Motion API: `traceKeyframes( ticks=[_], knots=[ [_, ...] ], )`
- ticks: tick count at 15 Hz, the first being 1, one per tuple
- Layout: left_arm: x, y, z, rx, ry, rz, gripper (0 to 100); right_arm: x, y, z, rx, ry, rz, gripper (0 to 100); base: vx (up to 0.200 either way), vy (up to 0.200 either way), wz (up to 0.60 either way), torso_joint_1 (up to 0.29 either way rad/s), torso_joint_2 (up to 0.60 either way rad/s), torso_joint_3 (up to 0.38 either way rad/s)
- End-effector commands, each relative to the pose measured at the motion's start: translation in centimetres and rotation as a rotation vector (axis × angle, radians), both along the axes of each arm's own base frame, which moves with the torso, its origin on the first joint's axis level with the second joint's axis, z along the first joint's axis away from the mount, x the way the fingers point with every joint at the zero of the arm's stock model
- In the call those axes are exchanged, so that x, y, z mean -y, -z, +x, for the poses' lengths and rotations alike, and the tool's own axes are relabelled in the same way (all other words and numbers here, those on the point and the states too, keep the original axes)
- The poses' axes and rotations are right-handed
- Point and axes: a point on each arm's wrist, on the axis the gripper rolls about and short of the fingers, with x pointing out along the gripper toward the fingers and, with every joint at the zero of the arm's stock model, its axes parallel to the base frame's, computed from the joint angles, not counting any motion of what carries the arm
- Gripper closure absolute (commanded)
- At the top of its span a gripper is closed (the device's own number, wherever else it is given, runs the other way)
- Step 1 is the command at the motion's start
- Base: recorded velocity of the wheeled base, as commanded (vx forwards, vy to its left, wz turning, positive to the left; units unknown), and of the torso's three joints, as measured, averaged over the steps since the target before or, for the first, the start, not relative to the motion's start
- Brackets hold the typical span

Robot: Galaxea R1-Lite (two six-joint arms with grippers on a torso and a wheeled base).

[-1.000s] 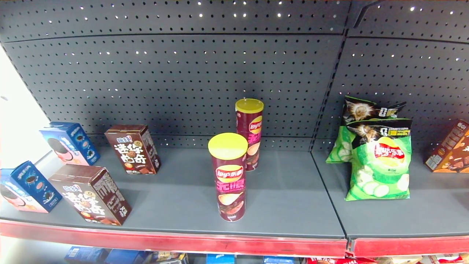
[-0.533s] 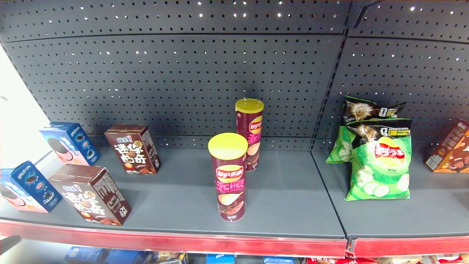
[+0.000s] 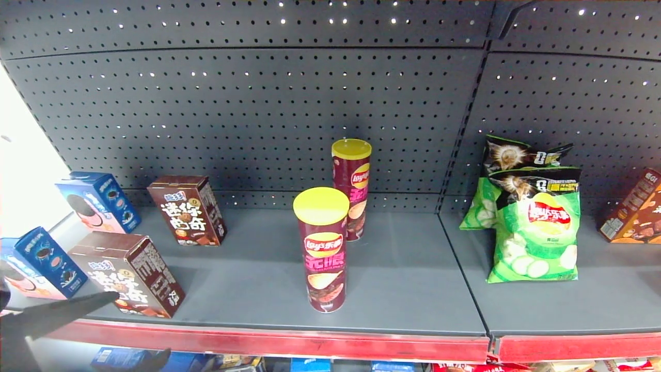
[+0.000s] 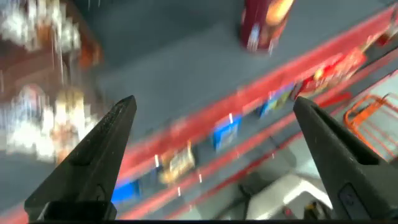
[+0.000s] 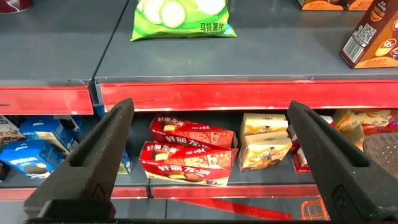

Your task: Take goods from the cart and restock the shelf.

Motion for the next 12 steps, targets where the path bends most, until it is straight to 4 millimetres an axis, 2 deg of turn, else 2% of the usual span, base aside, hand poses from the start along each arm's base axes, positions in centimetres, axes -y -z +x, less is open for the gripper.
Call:
traceKeyframes(
  ticks=[1,5,9,12],
  knots=[
    [1.0,-0.3,3.6,-0.007,0.062,0.002,0,0.0,0.0,0.0,-0.005,0.001,0.000,0,0.000,0.000,0.00,0.000,0.00,0.000],
    [1.9,0.4,5.7,0.048,0.162,0.202,0,0.0,0.0,0.0,-0.005,0.001,0.000,0,0.000,0.000,0.00,0.000,0.00,0.000],
    [2.8,0.5,7.3,0.033,0.209,0.236,0,0.0,0.0,0.0,-0.005,0.001,0.000,0,0.000,0.000,0.00,0.000,0.00,0.000],
    [3.9,0.1,9.8,0.022,0.227,0.242,0,0.0,0.0,0.0,-0.005,0.001,0.000,0,0.000,0.000,0.00,0.000,0.00,0.000]
  ],
)
